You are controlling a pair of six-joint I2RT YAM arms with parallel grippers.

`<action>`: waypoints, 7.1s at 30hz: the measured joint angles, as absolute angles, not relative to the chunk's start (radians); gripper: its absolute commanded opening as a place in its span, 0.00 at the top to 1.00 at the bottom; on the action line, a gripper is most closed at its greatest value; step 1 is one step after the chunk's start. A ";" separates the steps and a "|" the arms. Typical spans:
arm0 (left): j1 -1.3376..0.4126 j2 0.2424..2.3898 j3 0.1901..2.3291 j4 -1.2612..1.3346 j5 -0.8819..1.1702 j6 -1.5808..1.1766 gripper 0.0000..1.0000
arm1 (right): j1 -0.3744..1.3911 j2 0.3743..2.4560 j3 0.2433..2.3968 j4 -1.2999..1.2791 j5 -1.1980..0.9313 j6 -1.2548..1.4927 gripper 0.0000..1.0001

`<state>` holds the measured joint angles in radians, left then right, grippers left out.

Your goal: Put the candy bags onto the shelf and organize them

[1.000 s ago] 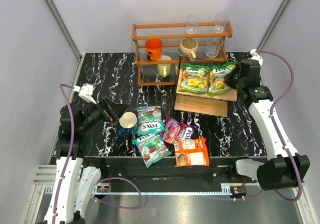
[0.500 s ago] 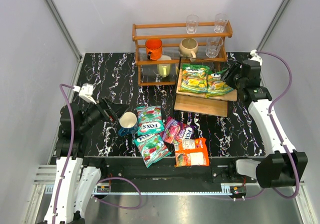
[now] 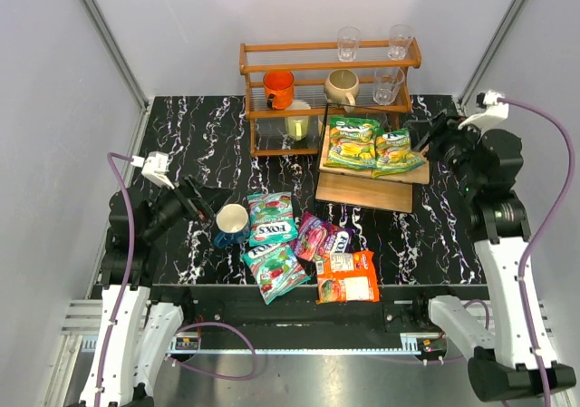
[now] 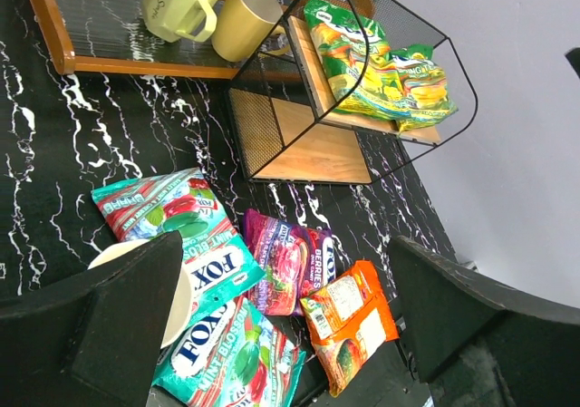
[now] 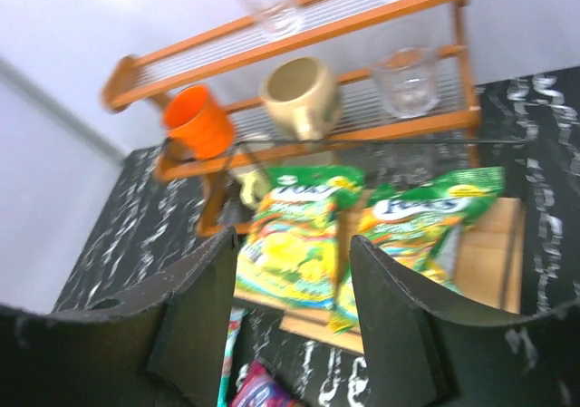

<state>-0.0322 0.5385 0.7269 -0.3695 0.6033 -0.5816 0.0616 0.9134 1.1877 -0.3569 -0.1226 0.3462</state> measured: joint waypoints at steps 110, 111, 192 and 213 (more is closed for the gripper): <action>-0.033 0.285 0.623 -0.544 0.507 -0.581 0.01 | 1.588 1.826 0.491 0.844 0.814 1.267 0.41; -0.033 0.285 0.623 -0.544 0.507 -0.581 0.01 | 1.601 1.824 0.540 0.750 0.837 1.292 0.41; -0.033 0.303 0.514 -0.401 0.528 -0.611 0.01 | 1.529 1.374 0.671 -1.325 1.388 1.989 1.00; -0.033 0.304 0.496 -0.394 0.537 -0.611 0.01 | 1.446 1.626 0.889 -1.324 1.405 1.989 1.00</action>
<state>-0.0326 0.3038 0.4965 -0.3939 0.5369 -0.6109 1.4464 1.6257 0.8890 -1.3239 1.4052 1.9892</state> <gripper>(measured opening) 0.987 0.006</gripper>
